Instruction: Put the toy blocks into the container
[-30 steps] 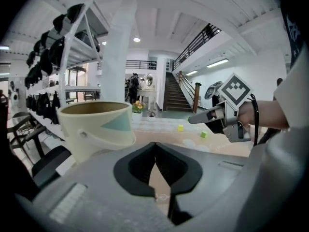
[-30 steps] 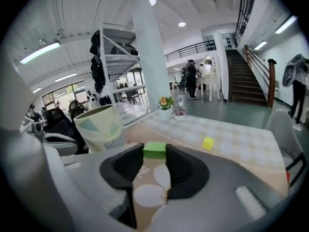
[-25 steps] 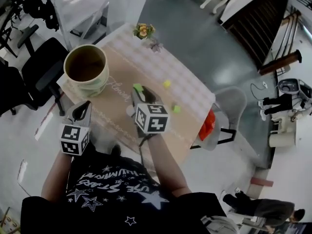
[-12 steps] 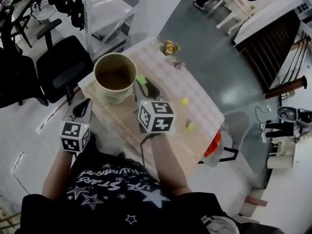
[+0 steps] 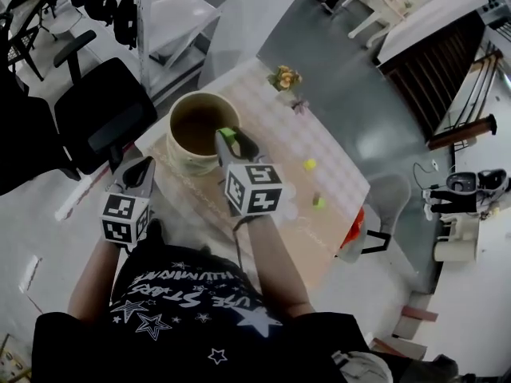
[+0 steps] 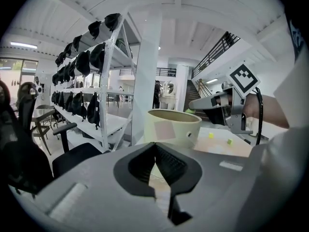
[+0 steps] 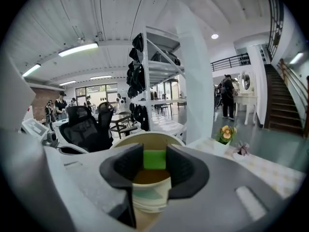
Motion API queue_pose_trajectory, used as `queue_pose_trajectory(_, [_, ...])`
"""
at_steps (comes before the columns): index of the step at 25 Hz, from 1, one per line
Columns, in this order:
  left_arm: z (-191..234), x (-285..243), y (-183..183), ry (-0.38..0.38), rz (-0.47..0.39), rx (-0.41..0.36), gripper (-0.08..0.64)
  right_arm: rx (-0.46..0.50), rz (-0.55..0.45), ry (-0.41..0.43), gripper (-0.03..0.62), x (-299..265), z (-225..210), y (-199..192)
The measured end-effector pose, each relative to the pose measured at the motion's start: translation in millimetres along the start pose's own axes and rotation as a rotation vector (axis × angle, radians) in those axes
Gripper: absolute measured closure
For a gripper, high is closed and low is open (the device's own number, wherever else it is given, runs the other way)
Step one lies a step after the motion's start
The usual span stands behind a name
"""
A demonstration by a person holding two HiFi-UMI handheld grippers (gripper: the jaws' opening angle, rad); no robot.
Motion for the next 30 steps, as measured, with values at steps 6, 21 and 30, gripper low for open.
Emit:
queue_pose_trajectory(6, [1, -6, -1, -0.03, 0.0, 0.009, 0.55, 0.002, 0.02, -0.032, 0.4, 1, 0, -5])
queue_pose_trajectory(21, [-77, 0, -13, -0.139, 0.04, -0.061, 0.55, -0.091, -0.069, -0.1, 0.4, 78, -39, -35])
queue_pose_trajectory(30, [-174, -7, -18, -0.26, 0.047, -0.148, 0.551, -0.165, -0.046, -0.28, 0.4, 179, -109, -94])
Point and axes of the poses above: the fingertips, and each gripper's own axes: x backward along the fingers, z to its left, y out of its top, the point moved 2 cm from there along x, backward along the fingers, and after that the axes turned 11 degrees about y, right-handed, at the moved point
